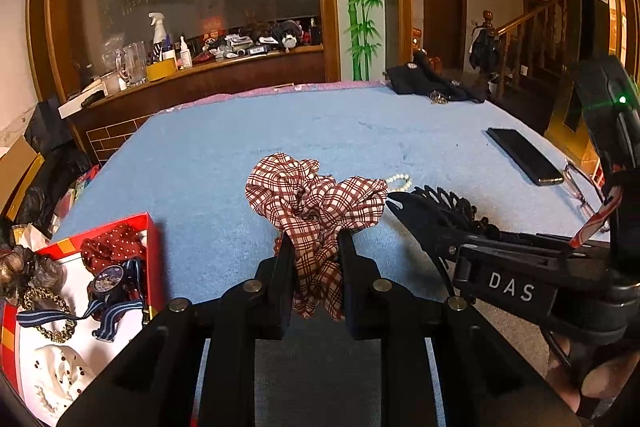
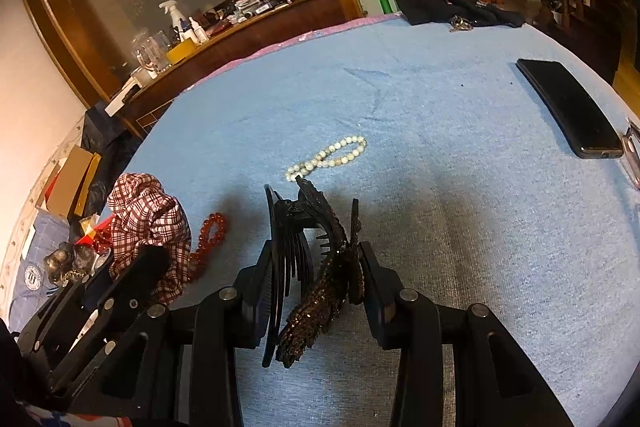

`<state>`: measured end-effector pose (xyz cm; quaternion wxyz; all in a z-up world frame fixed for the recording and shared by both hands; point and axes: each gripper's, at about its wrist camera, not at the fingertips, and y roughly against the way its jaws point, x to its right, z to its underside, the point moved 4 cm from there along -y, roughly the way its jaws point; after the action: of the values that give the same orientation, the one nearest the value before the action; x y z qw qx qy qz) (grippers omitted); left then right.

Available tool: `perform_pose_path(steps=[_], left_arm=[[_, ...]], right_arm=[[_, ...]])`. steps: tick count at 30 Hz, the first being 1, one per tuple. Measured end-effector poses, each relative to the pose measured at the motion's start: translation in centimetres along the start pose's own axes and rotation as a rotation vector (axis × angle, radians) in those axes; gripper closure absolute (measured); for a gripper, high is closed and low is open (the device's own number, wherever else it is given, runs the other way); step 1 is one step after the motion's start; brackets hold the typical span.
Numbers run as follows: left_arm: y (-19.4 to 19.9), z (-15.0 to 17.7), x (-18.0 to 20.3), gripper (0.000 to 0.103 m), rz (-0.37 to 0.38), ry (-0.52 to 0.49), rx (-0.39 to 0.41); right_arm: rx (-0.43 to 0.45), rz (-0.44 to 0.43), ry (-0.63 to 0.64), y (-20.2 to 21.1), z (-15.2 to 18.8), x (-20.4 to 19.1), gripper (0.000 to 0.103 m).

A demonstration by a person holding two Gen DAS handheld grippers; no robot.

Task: Organize jewelry
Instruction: 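Hold the plaid scrunchie and black comb raised above the table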

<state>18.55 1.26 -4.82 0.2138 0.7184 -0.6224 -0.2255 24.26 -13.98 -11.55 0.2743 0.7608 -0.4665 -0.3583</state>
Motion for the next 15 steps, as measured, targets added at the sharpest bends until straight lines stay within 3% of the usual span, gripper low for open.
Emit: perform_pose_path(steps=[15], left_arm=[[0.0,-0.1,-0.4,0.085,-0.010,0.025,0.008]], right_arm=[[0.082,-0.017,-0.078,2.0,-0.5,1.4,0.061]])
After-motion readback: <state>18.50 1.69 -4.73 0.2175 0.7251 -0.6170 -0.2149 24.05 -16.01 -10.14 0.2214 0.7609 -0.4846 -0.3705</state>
